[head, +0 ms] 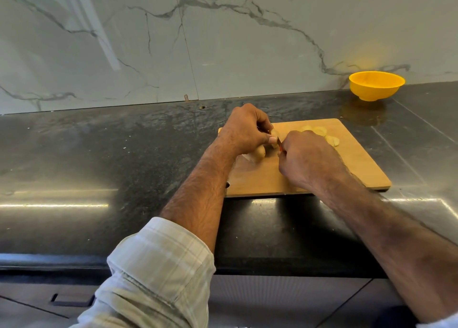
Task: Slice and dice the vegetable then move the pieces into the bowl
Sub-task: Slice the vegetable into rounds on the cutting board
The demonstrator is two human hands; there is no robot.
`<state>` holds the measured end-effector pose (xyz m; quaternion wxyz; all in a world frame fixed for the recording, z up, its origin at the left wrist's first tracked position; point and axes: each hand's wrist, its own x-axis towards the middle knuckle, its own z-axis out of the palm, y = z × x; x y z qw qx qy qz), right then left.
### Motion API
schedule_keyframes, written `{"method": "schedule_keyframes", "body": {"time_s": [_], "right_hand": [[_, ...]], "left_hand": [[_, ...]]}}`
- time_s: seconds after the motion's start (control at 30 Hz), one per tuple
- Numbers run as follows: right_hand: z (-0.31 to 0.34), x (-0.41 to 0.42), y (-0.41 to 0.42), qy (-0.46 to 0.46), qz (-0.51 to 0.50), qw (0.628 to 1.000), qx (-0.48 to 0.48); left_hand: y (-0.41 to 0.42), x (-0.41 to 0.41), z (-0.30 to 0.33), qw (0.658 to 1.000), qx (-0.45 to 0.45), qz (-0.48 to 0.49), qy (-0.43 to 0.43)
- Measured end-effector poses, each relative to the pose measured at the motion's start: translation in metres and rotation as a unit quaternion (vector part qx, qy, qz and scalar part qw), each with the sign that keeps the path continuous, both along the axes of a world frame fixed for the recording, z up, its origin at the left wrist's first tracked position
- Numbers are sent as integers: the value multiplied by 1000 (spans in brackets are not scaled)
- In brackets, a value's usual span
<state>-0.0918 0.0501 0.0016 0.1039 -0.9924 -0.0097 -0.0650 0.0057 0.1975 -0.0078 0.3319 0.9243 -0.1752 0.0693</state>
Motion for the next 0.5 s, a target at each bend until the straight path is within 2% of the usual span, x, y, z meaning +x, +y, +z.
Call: {"method": "schedule_keyframes", "body": {"time_s": [0.2, 0.4, 0.5], "right_hand": [[1, 3, 1, 19, 5, 1000, -17], [1, 0, -9, -67, -6, 998, 9], [1, 2, -7, -66, -1, 998, 7]], "left_hand": [[1, -2, 1, 1000, -7, 1, 8], [3, -3, 1, 999, -37, 5, 33], [2, -4, 1, 998, -47, 5, 35]]}}
